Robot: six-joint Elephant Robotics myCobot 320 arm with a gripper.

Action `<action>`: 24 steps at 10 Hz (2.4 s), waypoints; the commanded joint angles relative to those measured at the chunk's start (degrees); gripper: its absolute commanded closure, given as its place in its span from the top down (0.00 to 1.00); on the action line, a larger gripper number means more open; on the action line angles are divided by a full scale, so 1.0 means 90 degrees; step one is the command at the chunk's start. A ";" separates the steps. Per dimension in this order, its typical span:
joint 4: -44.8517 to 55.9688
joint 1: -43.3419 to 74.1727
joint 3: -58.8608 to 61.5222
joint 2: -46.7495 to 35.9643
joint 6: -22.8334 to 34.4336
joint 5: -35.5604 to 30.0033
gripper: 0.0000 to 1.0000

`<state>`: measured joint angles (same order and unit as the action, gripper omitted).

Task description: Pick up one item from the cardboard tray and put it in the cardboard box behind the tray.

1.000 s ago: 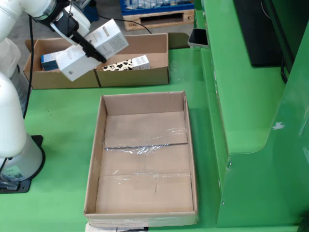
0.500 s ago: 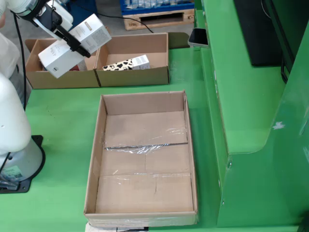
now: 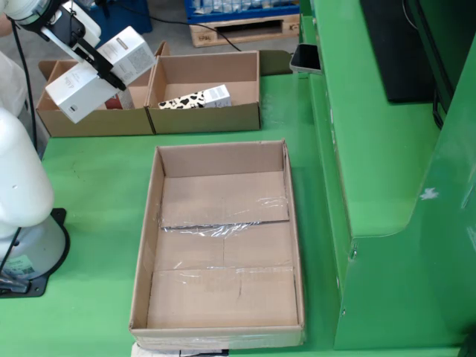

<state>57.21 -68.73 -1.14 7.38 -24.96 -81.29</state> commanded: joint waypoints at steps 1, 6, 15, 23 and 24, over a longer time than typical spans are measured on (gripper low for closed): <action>-0.0635 -0.0661 -0.0970 -0.0497 -0.0075 0.0039 0.00; -0.1251 -0.1023 -0.1667 -0.0619 0.0203 -0.0137 0.00; -0.1510 -0.2071 -0.1926 -0.0669 0.0296 -0.0272 0.00; -0.1864 -0.2965 -0.2639 -0.1049 0.0224 -0.0268 0.00; -0.1870 -0.3175 -0.2769 -0.1171 0.0119 -0.0199 0.00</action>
<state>41.48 -93.33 -24.96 -0.17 -22.50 -84.37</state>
